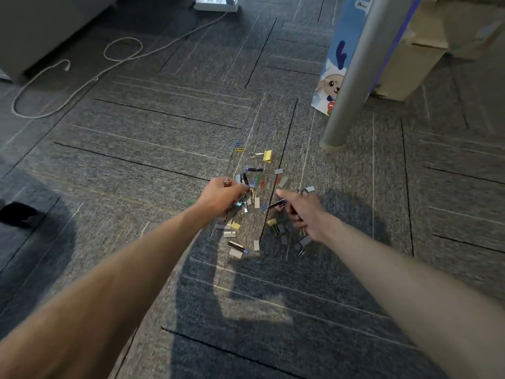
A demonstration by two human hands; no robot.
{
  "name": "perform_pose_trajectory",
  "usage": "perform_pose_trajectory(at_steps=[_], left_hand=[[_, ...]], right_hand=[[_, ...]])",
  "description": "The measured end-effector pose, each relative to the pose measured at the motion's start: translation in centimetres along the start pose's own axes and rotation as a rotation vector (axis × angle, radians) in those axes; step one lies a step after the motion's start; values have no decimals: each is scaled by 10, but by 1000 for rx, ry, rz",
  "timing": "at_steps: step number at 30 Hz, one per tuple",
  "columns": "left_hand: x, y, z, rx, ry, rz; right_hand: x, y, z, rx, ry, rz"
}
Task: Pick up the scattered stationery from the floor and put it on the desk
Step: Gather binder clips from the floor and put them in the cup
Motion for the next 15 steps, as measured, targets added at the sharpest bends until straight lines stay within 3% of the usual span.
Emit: perform_pose_trajectory(at_steps=[4, 11, 15], left_hand=[[-37, 45, 14, -124, 366, 210], [-66, 122, 45, -120, 1028, 389], [-74, 137, 51, -98, 1166, 426]], right_hand=[[17, 19, -11, -244, -204, -152], [25, 30, -29, -296, -235, -271], [23, 35, -42, -250, -155, -268]])
Point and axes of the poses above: each hand's wrist, its own y-axis towards the middle knuckle, its own z-axis out of the palm, x = y × z, the point moved 3 cm from there along y, towards the middle knuckle, and after that the axes turned 3 degrees about -y, right-handed, at the moved point
